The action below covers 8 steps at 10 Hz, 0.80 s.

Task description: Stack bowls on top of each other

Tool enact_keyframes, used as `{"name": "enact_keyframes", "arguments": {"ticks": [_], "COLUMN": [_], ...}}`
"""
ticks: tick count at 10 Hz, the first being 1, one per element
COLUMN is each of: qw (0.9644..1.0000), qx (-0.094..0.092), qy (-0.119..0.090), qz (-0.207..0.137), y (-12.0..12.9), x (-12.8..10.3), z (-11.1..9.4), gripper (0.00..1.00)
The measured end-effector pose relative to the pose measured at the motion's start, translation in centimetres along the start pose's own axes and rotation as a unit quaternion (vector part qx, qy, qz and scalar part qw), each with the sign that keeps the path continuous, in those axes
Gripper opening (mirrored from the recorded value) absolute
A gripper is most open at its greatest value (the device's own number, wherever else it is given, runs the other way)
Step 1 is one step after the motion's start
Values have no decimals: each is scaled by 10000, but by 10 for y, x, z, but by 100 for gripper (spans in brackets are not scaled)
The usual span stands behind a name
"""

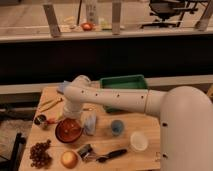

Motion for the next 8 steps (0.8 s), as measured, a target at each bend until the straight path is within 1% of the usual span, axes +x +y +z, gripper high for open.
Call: {"name": "enact_keyframes", "arguments": {"ticks": [5, 8], "qw": [9999, 9999], "qx": [-79, -28], "qy": [62, 78], "qz": [74, 89], "y": [9, 10], "x": [3, 5], "z": [-8, -11], "gripper": [80, 80]}}
